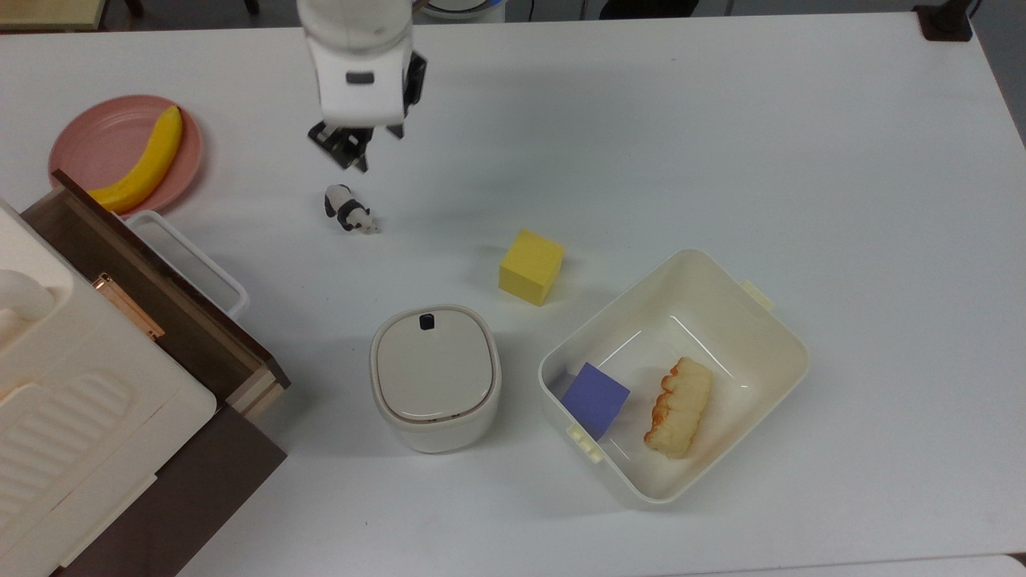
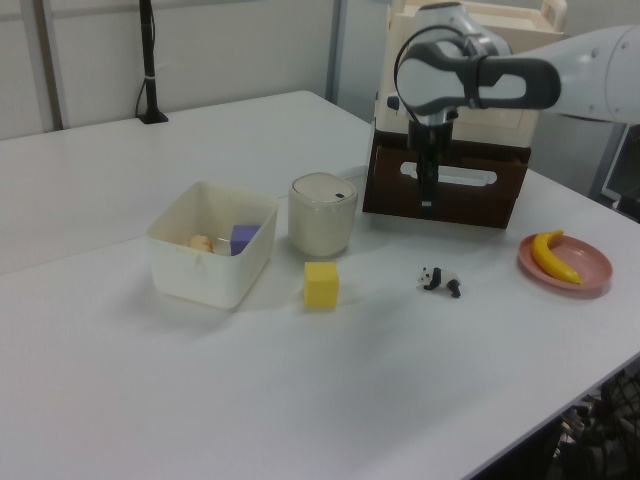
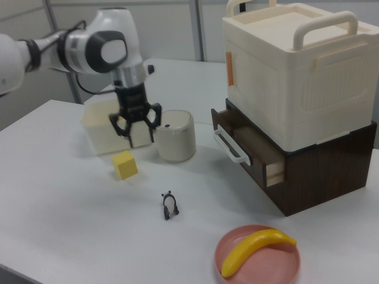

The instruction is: Slide open the drawer

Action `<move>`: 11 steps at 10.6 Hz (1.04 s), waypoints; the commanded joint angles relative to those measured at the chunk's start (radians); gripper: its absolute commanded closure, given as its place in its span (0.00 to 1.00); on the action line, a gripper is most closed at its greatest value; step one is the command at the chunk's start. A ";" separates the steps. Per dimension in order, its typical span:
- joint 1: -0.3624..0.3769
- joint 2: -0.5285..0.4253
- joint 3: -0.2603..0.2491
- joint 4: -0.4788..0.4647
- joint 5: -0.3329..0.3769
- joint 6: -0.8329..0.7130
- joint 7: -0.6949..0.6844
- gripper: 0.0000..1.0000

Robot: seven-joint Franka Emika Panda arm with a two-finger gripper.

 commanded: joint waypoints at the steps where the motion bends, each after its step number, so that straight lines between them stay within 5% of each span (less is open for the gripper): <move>1: 0.065 -0.064 -0.007 -0.001 0.058 -0.072 0.410 0.18; 2: 0.084 -0.064 -0.007 0.003 0.068 -0.066 0.582 0.00; 5: 0.101 -0.063 -0.007 0.039 0.058 -0.066 0.980 0.00; 11: 0.124 -0.060 -0.007 0.039 0.055 -0.070 1.117 0.00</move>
